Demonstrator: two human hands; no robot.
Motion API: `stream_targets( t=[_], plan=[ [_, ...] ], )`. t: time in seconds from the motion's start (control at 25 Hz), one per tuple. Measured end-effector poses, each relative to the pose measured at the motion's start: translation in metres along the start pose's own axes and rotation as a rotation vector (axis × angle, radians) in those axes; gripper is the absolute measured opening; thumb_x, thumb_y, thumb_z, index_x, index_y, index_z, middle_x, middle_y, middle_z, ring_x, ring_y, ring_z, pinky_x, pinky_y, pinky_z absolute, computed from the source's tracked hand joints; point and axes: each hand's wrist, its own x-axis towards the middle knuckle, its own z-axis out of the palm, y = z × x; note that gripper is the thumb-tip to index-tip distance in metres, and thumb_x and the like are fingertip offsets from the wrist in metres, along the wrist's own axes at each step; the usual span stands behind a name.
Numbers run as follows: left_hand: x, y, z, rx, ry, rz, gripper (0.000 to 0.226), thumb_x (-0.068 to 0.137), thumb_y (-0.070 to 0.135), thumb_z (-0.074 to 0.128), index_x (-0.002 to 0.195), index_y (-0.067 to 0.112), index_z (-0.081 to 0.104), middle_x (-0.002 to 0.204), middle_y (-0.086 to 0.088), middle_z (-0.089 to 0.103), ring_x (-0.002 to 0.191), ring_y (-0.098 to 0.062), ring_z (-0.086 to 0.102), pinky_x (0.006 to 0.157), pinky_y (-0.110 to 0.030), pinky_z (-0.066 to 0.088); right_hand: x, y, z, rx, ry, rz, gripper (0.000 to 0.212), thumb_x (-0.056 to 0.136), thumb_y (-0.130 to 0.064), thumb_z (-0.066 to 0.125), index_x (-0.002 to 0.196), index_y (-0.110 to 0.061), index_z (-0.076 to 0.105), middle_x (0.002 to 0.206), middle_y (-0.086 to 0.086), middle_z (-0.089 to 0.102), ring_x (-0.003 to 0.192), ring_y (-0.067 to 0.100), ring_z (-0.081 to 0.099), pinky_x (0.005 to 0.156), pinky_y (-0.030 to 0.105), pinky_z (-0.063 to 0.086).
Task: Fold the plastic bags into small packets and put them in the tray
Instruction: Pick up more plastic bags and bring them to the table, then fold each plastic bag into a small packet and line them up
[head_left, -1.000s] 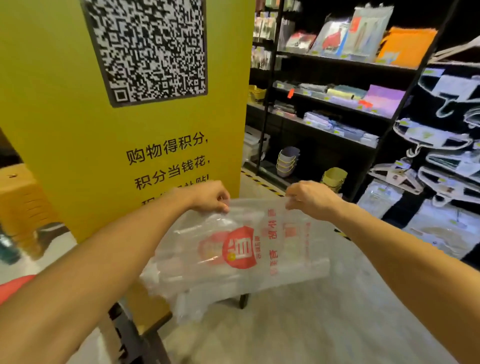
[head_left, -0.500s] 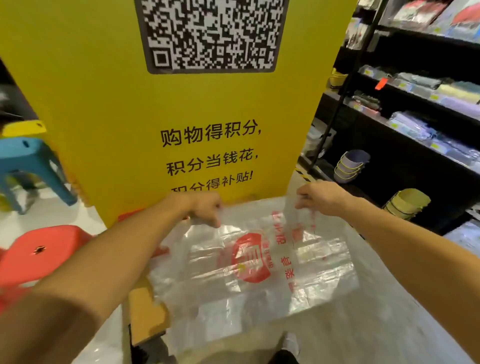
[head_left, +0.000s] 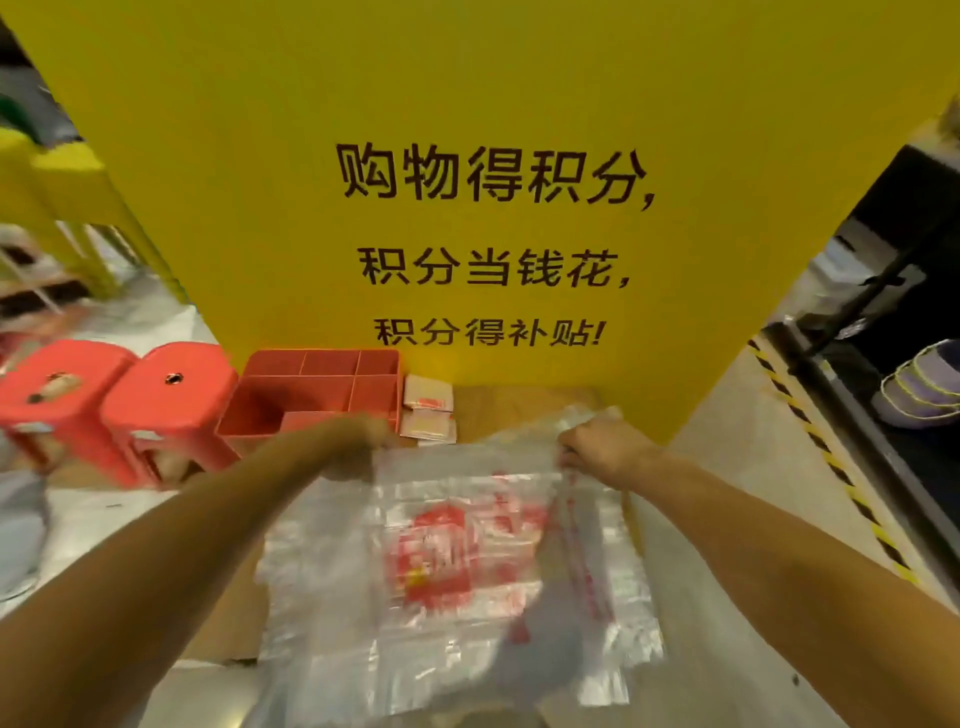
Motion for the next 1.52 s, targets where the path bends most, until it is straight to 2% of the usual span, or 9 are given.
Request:
stream_targets(
  t=[0.2, 0.36, 0.48, 0.68, 0.76, 0.92, 1.12, 1.36, 1.52],
  plan=[
    [0.015, -0.008, 0.062, 0.155, 0.263, -0.025, 0.032, 0.1, 0.004, 0.051, 0.126, 0.017, 0.065, 0.091, 0.005, 0.059, 0.086, -0.01, 0.053, 0.07, -0.019, 0.041, 0.038, -0.002, 0.045, -0.038, 0.176, -0.035, 0.018, 0.096, -0.036, 0.059, 0.086, -0.026, 0.049, 0.105, 0.008, 0.073, 0.1, 0.032, 0.066, 0.071, 0.037, 0.046],
    [0.022, -0.01, 0.083, 0.152, 0.353, -0.13, 0.038, 0.102, 0.006, 0.043, 0.107, 0.042, 0.053, 0.076, 0.011, 0.052, 0.071, -0.012, 0.055, 0.061, -0.029, 0.04, 0.055, -0.003, 0.067, 0.003, 0.3, -0.015, 0.015, 0.094, -0.035, 0.063, 0.091, -0.024, 0.054, 0.092, 0.002, 0.07, 0.09, 0.03, 0.066, 0.063, 0.035, 0.039],
    [0.019, -0.024, 0.095, 0.195, 0.443, -0.126, 0.032, 0.093, 0.005, 0.048, 0.091, 0.037, 0.048, 0.079, 0.005, 0.058, 0.077, -0.023, 0.057, 0.06, -0.034, 0.037, 0.061, -0.005, 0.077, 0.009, 0.381, -0.041, 0.016, 0.095, -0.037, 0.066, 0.096, -0.023, 0.059, 0.096, 0.002, 0.072, 0.09, 0.029, 0.066, 0.065, 0.033, 0.034],
    [0.022, -0.04, 0.112, 0.189, 0.549, -0.18, 0.019, 0.092, 0.014, 0.058, 0.096, 0.031, 0.052, 0.091, 0.002, 0.065, 0.088, -0.029, 0.061, 0.062, -0.035, 0.039, 0.058, -0.006, 0.091, 0.001, 0.467, -0.067, 0.018, 0.098, -0.037, 0.066, 0.103, -0.02, 0.061, 0.099, 0.002, 0.073, 0.092, 0.027, 0.066, 0.071, 0.034, 0.037],
    [0.021, -0.038, 0.113, 0.235, 0.593, -0.209, 0.017, 0.094, 0.017, 0.059, 0.094, 0.031, 0.048, 0.095, 0.001, 0.067, 0.089, -0.029, 0.062, 0.063, -0.034, 0.038, 0.057, -0.007, 0.094, -0.04, 0.512, -0.054, 0.024, 0.099, -0.038, 0.064, 0.113, -0.019, 0.062, 0.109, 0.006, 0.071, 0.104, 0.03, 0.064, 0.085, 0.039, 0.045],
    [0.011, -0.025, 0.122, 0.341, 0.727, -0.214, 0.018, 0.092, 0.008, 0.057, 0.099, 0.023, 0.05, 0.097, -0.002, 0.064, 0.088, -0.03, 0.061, 0.06, -0.037, 0.044, 0.038, -0.016, 0.1, -0.075, 0.558, 0.009, 0.051, 0.098, -0.041, 0.064, 0.141, -0.018, 0.051, 0.142, 0.01, 0.056, 0.134, 0.033, 0.047, 0.111, 0.046, 0.036],
    [-0.01, -0.001, 0.121, 0.371, 0.865, -0.202, 0.02, 0.097, 0.016, 0.062, 0.116, 0.017, 0.058, 0.107, -0.007, 0.06, 0.096, -0.031, 0.061, 0.066, -0.039, 0.044, 0.003, -0.045, 0.094, -0.002, 0.61, -0.071, 0.027, 0.098, -0.039, 0.066, 0.119, -0.022, 0.064, 0.121, 0.001, 0.067, 0.112, 0.024, 0.059, 0.092, 0.042, 0.051],
    [-0.056, 0.074, 0.165, 0.167, 0.591, 0.148, 0.008, 0.098, 0.036, 0.061, 0.101, 0.031, 0.067, 0.105, 0.009, 0.066, 0.095, -0.017, 0.062, 0.074, -0.035, 0.05, -0.061, -0.093, 0.126, 0.113, 0.609, -0.133, 0.025, 0.097, -0.052, 0.056, 0.095, -0.029, 0.064, 0.097, -0.009, 0.064, 0.092, 0.014, 0.058, 0.075, 0.037, 0.052],
    [-0.085, 0.099, 0.208, 0.204, 0.578, 0.158, 0.039, 0.101, 0.057, 0.051, 0.133, 0.034, 0.056, 0.133, 0.006, 0.06, 0.116, -0.02, 0.06, 0.087, -0.04, 0.053, -0.114, -0.105, 0.159, 0.183, 0.581, -0.252, 0.042, 0.091, -0.067, 0.058, 0.111, -0.029, 0.066, 0.113, -0.009, 0.067, 0.106, 0.015, 0.059, 0.086, 0.038, 0.052]
  ],
)
